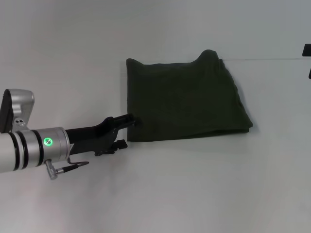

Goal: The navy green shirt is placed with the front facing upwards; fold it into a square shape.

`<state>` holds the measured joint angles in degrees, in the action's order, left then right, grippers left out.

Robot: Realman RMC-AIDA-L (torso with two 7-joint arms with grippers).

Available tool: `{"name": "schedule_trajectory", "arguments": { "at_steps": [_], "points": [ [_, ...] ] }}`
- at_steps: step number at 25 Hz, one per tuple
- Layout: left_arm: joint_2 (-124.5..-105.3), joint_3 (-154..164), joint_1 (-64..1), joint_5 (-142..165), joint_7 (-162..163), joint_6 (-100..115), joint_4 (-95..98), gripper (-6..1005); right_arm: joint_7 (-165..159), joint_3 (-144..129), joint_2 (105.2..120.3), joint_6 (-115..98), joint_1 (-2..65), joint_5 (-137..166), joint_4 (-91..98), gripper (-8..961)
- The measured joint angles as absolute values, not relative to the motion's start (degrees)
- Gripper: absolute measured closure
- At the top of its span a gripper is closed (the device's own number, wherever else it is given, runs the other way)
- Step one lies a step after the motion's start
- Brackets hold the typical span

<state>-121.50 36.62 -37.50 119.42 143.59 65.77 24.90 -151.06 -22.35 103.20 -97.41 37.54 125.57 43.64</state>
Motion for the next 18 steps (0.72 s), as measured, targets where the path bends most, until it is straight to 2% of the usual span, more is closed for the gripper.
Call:
{"name": "schedule_trajectory", "arguments": {
  "at_steps": [7, 18],
  "points": [
    [-122.32, 36.25, -37.63, 117.72, 143.8, 61.32, 22.89, 51, -150.97, -22.32, 103.09, -97.34, 36.89, 125.06, 43.63, 95],
    [-122.44, 36.2, -38.79, 116.76, 143.79, 57.92, 20.74, 52, -150.9, -22.32, 103.09, -97.22, 36.74, 125.06, 43.59, 96]
  ]
}}
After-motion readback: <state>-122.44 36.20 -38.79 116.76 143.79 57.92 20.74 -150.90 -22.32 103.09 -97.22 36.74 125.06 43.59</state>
